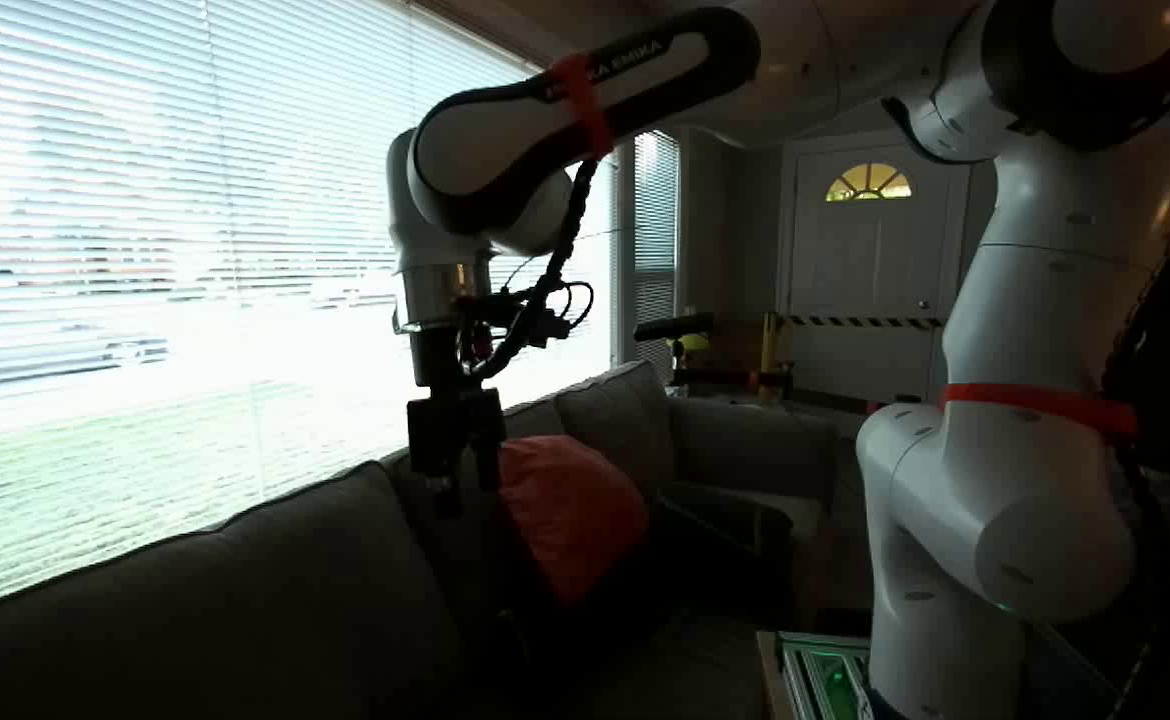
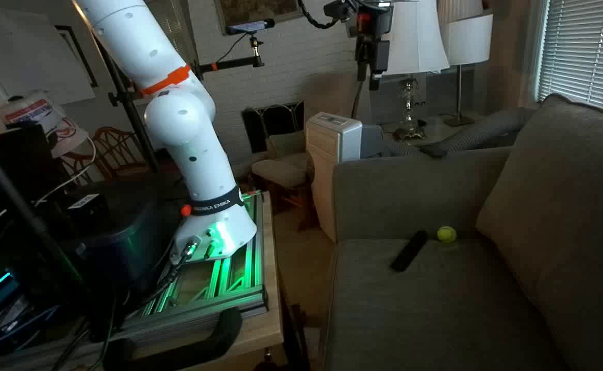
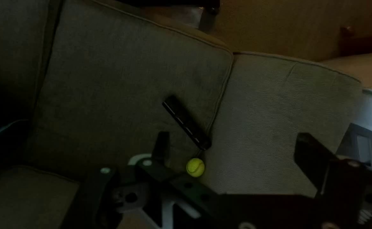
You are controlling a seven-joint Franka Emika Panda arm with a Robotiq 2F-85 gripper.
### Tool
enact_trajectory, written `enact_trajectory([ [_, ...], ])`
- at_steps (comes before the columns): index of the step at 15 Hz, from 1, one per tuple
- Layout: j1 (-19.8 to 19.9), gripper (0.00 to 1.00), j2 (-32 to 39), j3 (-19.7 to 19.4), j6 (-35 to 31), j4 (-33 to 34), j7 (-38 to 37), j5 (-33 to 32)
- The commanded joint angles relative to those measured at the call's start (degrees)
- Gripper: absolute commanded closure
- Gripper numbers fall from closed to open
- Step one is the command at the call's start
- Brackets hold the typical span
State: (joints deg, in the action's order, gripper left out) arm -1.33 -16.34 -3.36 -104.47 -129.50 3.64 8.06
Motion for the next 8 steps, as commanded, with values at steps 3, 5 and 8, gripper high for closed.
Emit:
enact_trajectory([
  [3,0.65,0.00,0.03,0.57,0.13,0.10,0.14,0.14],
  [5,0.65,0.00,0.03,0.57,0.13,0.10,0.14,0.14],
  [8,0.53,0.00,-0.02,-0.14,-3.51,-1.52,4.57,0.24],
])
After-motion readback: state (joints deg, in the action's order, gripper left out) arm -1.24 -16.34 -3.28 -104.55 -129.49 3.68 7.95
